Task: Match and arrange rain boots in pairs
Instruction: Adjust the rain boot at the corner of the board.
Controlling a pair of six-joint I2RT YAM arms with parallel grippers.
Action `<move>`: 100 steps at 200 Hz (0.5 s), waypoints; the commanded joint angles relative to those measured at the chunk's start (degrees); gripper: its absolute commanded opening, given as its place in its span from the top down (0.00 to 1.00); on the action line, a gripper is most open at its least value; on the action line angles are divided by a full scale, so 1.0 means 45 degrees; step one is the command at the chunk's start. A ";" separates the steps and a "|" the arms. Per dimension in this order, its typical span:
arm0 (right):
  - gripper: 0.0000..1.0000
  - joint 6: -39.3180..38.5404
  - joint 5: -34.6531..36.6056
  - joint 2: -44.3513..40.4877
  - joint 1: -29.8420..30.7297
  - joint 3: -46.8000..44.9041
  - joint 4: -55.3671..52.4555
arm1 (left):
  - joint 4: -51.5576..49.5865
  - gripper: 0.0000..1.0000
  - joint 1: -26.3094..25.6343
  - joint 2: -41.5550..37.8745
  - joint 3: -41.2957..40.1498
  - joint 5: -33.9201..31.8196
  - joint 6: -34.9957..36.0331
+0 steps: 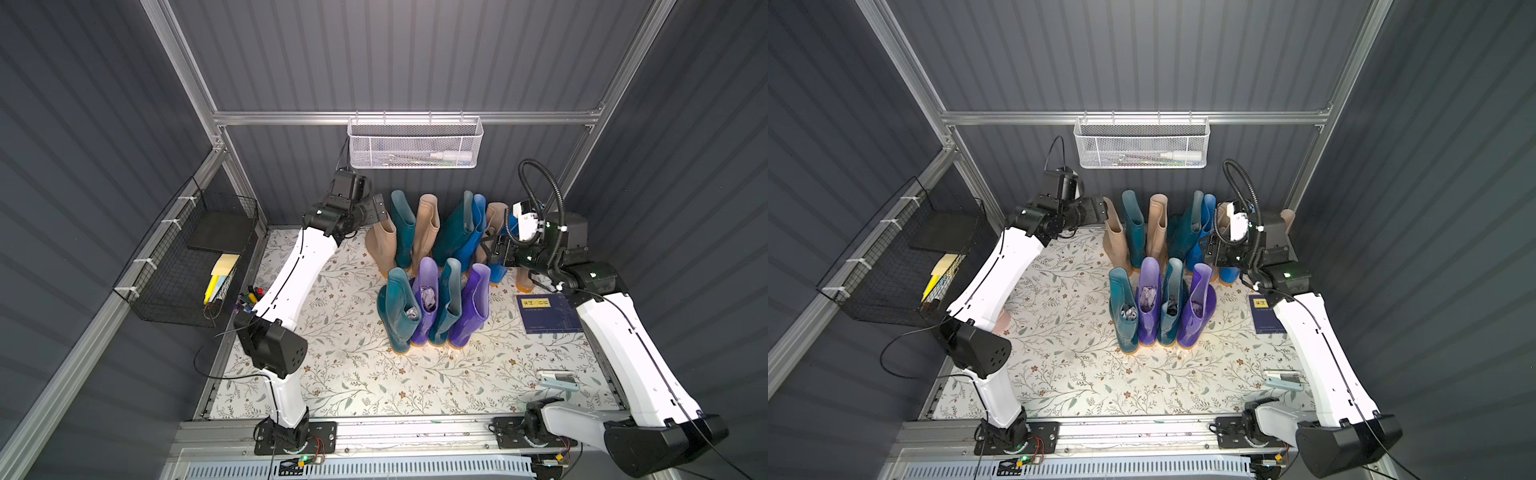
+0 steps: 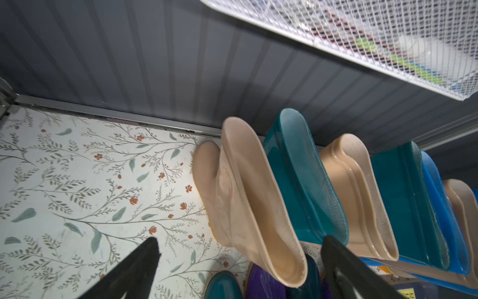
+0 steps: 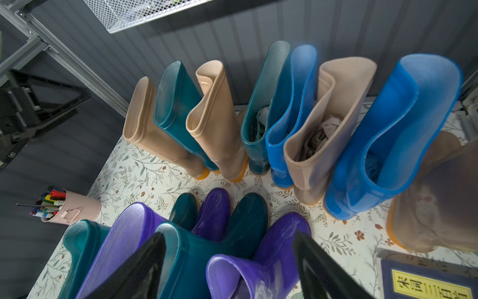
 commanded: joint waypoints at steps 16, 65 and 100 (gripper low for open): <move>0.19 0.0259 -0.0251 -0.0451 0.0104 -0.0317 -0.0238 | -0.1009 0.00 -0.0393 0.1487 0.1497 -0.0300 -0.0732; 0.18 -0.0024 -0.0007 -0.0927 0.0087 -0.0780 -0.0452 | -0.1264 0.01 -0.0453 0.2448 0.2049 -0.0904 -0.1006; 0.18 -0.0083 -0.0041 -0.1038 0.0088 -0.0927 -0.0376 | -0.1155 0.12 -0.0463 0.2945 0.2121 -0.0686 -0.1005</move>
